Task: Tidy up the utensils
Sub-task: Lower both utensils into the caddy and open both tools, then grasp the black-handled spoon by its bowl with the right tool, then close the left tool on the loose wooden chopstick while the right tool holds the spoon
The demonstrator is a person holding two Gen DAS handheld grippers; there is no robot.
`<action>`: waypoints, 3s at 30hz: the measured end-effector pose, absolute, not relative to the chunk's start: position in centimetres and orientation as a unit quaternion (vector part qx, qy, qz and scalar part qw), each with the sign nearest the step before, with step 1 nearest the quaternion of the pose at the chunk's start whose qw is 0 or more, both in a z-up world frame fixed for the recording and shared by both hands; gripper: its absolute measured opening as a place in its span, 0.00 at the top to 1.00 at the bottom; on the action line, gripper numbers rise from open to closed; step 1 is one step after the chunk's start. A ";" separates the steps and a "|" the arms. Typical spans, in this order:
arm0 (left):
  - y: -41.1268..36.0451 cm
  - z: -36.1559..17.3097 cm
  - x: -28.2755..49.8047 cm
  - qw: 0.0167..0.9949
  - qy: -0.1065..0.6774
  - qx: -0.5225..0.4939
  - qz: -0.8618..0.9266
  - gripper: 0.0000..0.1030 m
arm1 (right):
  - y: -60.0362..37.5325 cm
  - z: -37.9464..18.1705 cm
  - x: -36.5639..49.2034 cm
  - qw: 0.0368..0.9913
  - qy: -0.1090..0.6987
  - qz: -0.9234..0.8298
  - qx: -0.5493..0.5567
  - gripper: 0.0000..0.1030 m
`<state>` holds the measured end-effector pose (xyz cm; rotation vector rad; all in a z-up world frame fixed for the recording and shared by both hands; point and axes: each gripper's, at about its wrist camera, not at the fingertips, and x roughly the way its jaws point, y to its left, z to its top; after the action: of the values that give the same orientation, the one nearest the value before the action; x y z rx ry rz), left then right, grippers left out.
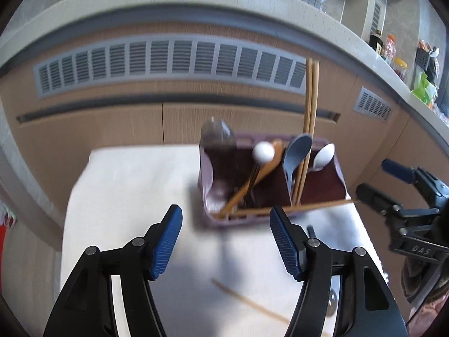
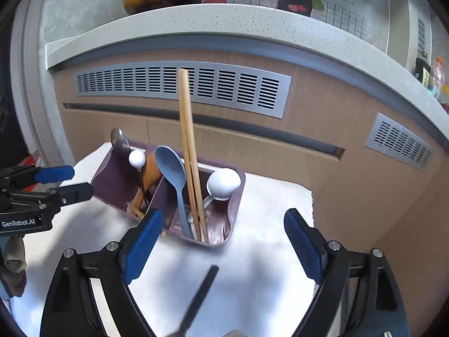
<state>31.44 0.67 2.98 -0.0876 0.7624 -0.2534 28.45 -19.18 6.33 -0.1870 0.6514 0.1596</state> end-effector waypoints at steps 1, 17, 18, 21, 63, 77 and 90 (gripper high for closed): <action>0.8 2.7 31.3 0.918 0.374 -0.049 -0.122 0.36 | -19.0 6.6 28.2 0.941 0.315 0.079 -0.095 0.16; -0.7 1.5 31.0 0.910 0.389 -0.049 -0.133 0.36 | -22.2 5.6 27.1 0.921 0.379 0.068 -0.065 0.12; -0.8 1.2 30.5 0.908 0.394 -0.046 -0.133 0.36 | -22.6 4.1 27.0 0.912 0.402 0.068 -0.050 0.12; -1.0 -0.3 29.1 0.899 0.416 -0.037 -0.134 0.35 | -23.0 -0.1 26.5 0.891 0.449 0.060 -0.020 0.14; -8.2 -6.4 21.0 0.866 0.466 0.169 -0.065 0.26 | -26.1 -2.3 20.0 0.885 0.461 0.058 0.024 0.67; -2.4 -6.1 26.6 0.820 0.548 -0.086 -0.143 0.32 | -25.9 -1.0 18.8 0.900 0.433 0.054 0.011 0.55; -9.8 -7.0 28.6 0.835 0.515 0.073 -0.177 0.76 | -27.8 -1.7 18.8 0.900 0.435 0.036 0.006 0.50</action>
<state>28.62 -9.84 -6.96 0.1549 1.0912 -0.3747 18.76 -27.75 -1.72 0.0131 0.9006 0.0743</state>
